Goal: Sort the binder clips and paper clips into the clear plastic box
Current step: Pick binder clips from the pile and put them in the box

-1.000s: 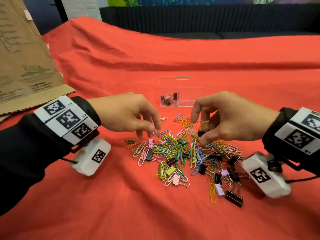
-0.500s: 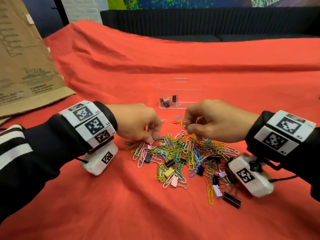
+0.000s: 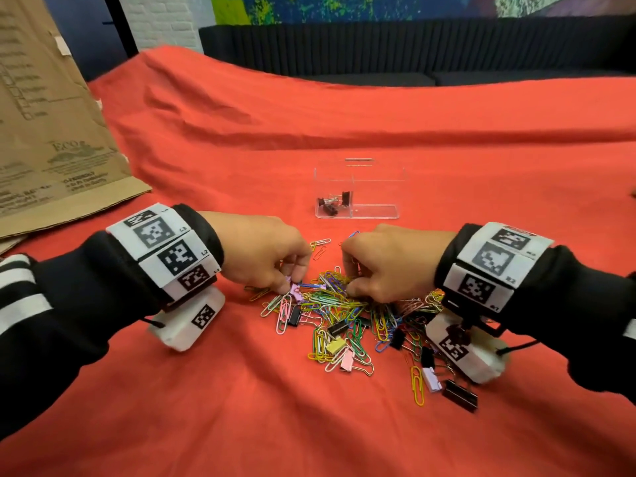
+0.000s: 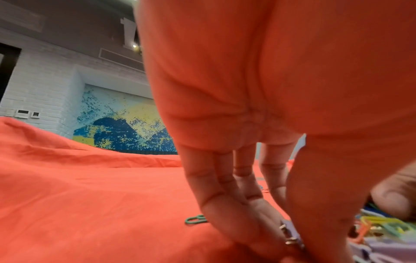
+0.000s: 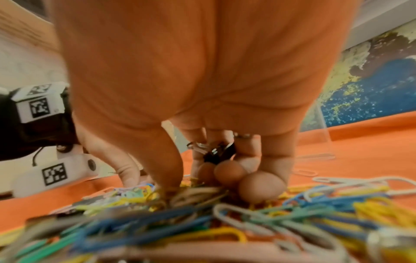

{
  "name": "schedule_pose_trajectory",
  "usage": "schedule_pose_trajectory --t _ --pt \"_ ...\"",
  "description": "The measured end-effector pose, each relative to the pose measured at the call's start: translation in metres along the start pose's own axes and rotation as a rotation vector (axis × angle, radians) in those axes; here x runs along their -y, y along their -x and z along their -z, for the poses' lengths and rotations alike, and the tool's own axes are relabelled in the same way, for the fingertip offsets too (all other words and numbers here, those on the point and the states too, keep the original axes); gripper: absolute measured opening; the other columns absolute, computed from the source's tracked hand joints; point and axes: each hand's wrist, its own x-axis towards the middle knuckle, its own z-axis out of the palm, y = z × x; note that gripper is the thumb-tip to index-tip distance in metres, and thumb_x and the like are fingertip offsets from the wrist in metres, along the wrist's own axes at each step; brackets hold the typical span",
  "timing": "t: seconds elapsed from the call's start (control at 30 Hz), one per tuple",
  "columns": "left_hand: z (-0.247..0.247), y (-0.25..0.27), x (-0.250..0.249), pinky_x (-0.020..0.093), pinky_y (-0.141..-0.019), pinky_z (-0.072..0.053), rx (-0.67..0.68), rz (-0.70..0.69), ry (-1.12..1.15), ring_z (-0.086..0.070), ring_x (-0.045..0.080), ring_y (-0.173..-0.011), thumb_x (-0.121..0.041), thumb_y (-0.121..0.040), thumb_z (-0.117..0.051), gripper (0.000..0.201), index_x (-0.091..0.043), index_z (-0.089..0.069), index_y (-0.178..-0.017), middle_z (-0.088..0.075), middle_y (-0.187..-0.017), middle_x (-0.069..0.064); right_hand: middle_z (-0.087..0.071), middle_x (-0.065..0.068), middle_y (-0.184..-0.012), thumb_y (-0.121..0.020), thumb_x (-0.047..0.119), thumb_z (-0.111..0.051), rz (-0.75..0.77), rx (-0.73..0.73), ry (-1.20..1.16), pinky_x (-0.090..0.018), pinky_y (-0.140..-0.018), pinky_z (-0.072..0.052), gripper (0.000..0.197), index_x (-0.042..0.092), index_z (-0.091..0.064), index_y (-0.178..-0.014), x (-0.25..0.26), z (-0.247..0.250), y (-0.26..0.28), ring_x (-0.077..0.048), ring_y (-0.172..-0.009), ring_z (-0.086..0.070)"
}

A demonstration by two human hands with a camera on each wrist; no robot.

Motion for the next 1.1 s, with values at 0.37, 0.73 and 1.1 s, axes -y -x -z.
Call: schedule_pose_trajectory --t 0.37,0.73,1.1 --pt "0.014 0.019 -0.007 0.016 -0.066 -0.046 -0.149 -0.052 -0.005 -0.063 0.003 -0.07 -0.032 -0.079 -0.048 0.025 -0.038 -0.07 -0.086 -0.072 -0.079 -0.01 -0.058 0.01 -0.073 -0.088 0.021 -0.06 0.019 -0.063 -0.103 -0.025 -0.063 -0.037 0.007 0.022 -0.064 -0.092 -0.024 0.002 0.012 -0.012 -0.067 -0.051" --pt "-0.001 0.009 -0.014 0.002 -0.059 -0.039 -0.117 -0.068 0.058 -0.065 -0.005 -0.068 -0.029 -0.081 -0.079 0.021 -0.03 -0.07 -0.1 -0.061 -0.069 -0.026 -0.056 0.002 -0.106 -0.081 0.02 -0.067 0.18 0.005 -0.068 -0.034 -0.09 -0.047 0.041 0.033 -0.057 -0.119 -0.01 0.0 0.003 -0.018 -0.096 -0.053" --pt "-0.004 0.015 -0.018 0.01 -0.058 -0.042 -0.172 -0.04 0.072 -0.061 0.001 -0.059 -0.019 -0.08 -0.068 0.005 -0.023 -0.067 -0.082 -0.066 -0.065 -0.011 -0.065 0.008 -0.075 -0.079 0.019 -0.075 0.12 -0.044 -0.089 -0.027 -0.063 -0.044 0.014 0.023 -0.065 -0.088 -0.008 0.004 -0.002 -0.011 -0.068 -0.057"
